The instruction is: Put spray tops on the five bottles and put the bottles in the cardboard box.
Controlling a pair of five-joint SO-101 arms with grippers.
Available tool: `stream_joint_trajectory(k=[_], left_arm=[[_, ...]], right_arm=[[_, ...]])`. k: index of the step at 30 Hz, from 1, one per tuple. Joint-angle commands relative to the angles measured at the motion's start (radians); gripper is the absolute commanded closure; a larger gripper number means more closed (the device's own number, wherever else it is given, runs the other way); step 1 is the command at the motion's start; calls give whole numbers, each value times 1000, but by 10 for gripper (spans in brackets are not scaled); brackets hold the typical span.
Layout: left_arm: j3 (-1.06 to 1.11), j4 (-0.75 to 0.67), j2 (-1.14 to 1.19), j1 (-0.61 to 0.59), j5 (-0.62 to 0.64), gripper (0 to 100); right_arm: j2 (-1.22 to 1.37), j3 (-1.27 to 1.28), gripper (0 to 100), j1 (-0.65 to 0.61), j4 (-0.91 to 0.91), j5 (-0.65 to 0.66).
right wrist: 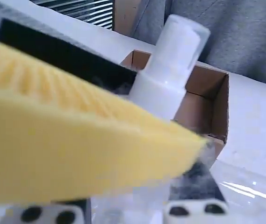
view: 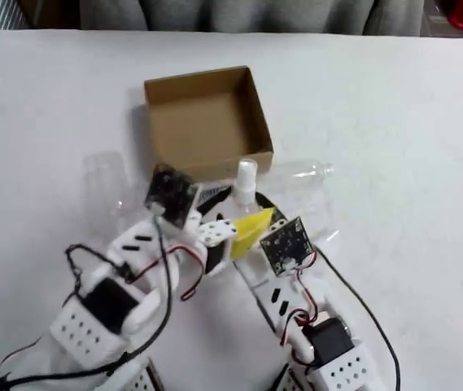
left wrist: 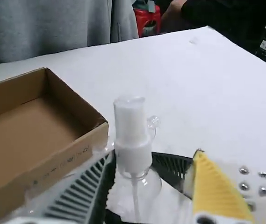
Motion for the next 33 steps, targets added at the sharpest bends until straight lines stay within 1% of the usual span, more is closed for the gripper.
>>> stream_joint_trajectory(k=[1, 6, 11, 13, 17, 18, 20, 24, 26, 30, 33], left_arm=[[-6, 98, -177, -4, -3, 749], [-6, 173, -295, -4, -5, 751], [-6, 180, -323, -13, -5, 754], [-9, 180, -323, -13, -5, 795], [-21, 180, -323, -13, -8, 966], [-34, 183, -323, -13, -26, 988], [-72, 235, -325, -13, -61, 963], [-199, 382, -325, -13, -75, 979], [-245, 428, -325, -7, -75, 979], [-249, 500, -326, -15, -77, 979], [-176, 566, -355, -45, -75, 980]], right_arm=[[-21, -8, 983, 13, -21, -8], [-21, -8, 983, 13, -21, -8], [-21, -8, 983, 15, -19, -8], [-21, -6, 983, 15, -21, -8], [-21, -5, 983, 15, -21, -8], [-21, -5, 983, 15, -21, -8], [-21, -5, 983, 15, -21, -8], [-16, -2, 983, 15, -19, -8], [-15, 3, 983, 15, -19, -8], [-21, 8, 983, 8, -22, 0], [-21, 8, 983, 4, -54, -5]])
